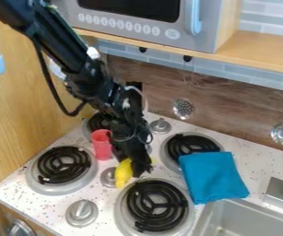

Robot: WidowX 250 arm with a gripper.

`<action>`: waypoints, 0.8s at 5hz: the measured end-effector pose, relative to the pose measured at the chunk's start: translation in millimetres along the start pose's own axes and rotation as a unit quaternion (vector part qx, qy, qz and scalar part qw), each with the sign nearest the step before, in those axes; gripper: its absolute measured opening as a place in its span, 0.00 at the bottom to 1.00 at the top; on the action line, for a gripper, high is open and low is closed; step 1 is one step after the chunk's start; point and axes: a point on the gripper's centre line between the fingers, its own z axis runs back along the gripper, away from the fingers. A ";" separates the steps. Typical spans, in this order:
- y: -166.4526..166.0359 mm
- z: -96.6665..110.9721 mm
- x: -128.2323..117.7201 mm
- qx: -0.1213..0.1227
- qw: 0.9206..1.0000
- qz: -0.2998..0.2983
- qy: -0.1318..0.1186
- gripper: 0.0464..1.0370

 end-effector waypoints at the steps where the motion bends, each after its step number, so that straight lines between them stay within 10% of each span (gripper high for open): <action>1: 5.4 -2.2 -23.1 0.032 0.993 0.102 0.046 0.57; 2: 10.3 1.4 -33.0 0.098 0.979 0.159 0.075 0.57; 4: -8.2 1.3 -77.5 0.163 0.941 0.293 0.048 0.57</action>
